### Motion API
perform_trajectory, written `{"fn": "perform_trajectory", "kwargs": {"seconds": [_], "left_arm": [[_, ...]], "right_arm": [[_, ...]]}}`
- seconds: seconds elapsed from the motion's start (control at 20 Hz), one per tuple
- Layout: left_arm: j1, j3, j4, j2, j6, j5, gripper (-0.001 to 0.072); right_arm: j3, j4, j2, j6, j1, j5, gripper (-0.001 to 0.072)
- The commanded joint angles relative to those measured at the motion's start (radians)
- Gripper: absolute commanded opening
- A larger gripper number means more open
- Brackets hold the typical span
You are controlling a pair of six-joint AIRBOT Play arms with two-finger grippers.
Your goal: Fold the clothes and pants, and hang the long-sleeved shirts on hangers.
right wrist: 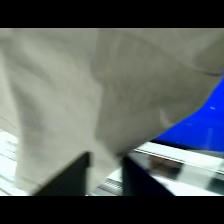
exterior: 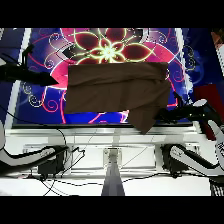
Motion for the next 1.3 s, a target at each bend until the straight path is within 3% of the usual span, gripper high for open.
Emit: {"fn": "perform_trajectory", "kwargs": {"seconds": [0.0,0.15,0.25,0.35,0.4,0.65,1.0,1.25], "left_arm": [[0.076,-0.136,0.001,0.02,0.005,-0.008,0.0013],[0.125,-0.275,0.001,0.033,0.012,-0.014,0.0015],[0.127,-0.355,-0.007,0.033,0.048,-0.005,0.0067],[0.124,-0.422,-0.088,0.031,0.084,0.063,0.042],[0.124,-0.443,-0.121,0.026,0.084,0.101,0.0509],[0.143,-0.447,-0.118,0.002,0.144,0.18,0.0506],[0.163,-0.441,0.021,0.002,0.169,0.147,0.05],[0.125,-0.486,0.02,0.001,0.189,0.159,0.0493]], "right_arm": [[-0.002,0.023,0.002,-0.026,0.067,0.011,0.0033],[-0.002,0.023,0.002,-0.059,0.127,0.006,0.0011],[-0.002,0.023,0.002,-0.059,0.15,-0.016,0.0011],[0.0,0.024,0.002,-0.059,0.151,-0.037,0.0011],[0.001,0.023,0.002,-0.059,0.151,-0.037,0.0011],[0.002,0.024,0.002,-0.058,0.151,-0.033,0.0011],[0.002,0.023,0.002,-0.058,0.151,-0.036,0.0011],[0.021,0.022,0.003,-0.058,0.151,-0.035,0.0011]]}}
